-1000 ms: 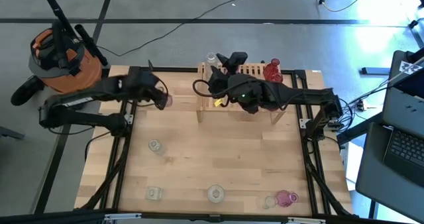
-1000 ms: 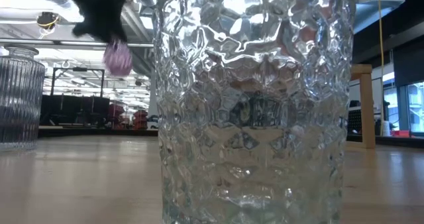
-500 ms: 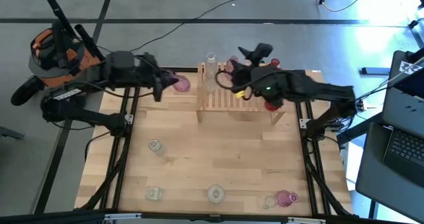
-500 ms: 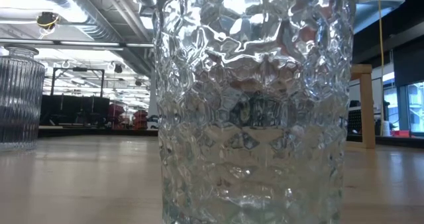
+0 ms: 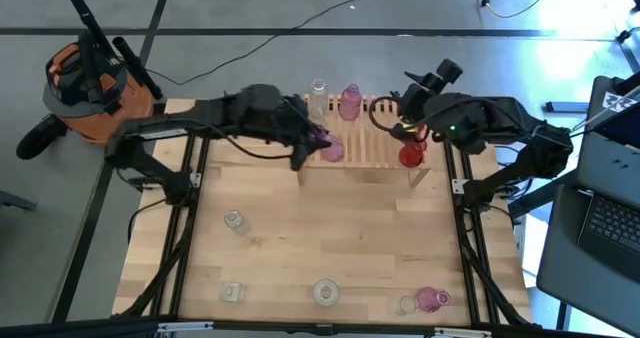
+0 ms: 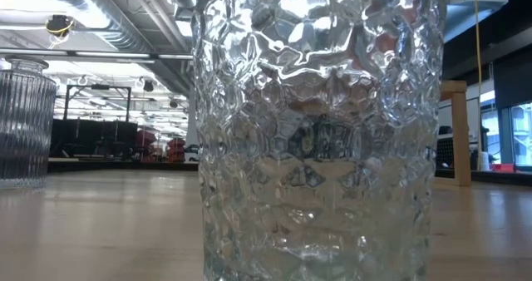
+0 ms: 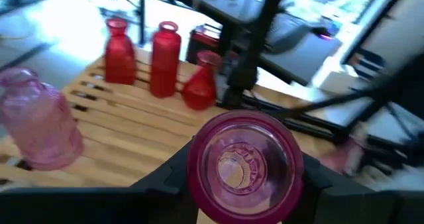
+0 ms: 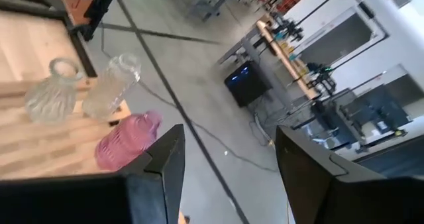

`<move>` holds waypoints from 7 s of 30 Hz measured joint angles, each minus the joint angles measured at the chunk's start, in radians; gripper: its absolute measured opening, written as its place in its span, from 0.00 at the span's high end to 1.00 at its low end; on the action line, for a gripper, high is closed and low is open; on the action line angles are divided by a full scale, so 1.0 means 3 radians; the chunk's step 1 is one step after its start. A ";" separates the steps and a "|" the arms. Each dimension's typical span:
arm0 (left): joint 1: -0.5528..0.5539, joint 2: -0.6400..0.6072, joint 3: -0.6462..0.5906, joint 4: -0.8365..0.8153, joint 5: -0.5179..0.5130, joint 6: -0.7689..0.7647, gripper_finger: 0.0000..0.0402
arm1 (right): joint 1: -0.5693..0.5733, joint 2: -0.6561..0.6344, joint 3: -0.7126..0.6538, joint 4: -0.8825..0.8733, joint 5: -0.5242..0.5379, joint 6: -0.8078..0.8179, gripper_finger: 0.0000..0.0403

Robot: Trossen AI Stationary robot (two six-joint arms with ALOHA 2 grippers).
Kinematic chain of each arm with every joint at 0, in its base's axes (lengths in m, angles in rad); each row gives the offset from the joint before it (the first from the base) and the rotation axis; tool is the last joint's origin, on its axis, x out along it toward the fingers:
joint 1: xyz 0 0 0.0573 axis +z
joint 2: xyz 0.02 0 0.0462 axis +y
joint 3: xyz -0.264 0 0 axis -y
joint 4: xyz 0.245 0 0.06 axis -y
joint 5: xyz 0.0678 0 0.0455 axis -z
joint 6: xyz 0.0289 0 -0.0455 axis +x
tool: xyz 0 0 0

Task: Sort vases onto shelf
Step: Put the top pink vase on the shelf aligned with the other pink vase

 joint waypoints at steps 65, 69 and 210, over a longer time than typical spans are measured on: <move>-0.0696 0.0643 0.0094 0.1180 -0.1591 0.1430 0.67 | -0.0408 0.0039 -0.0615 0.0305 -0.2924 -0.0745 0.11; -0.0685 0.0643 0.0094 0.1192 -0.1581 0.1428 0.67 | -0.0530 0.0091 -0.0613 0.0327 -0.2991 -0.0754 0.03; -0.0200 -0.0841 0.0092 -0.1569 -0.2497 0.0881 0.38 | 0.0095 0.0831 -0.1164 0.2743 0.0668 0.0223 0.32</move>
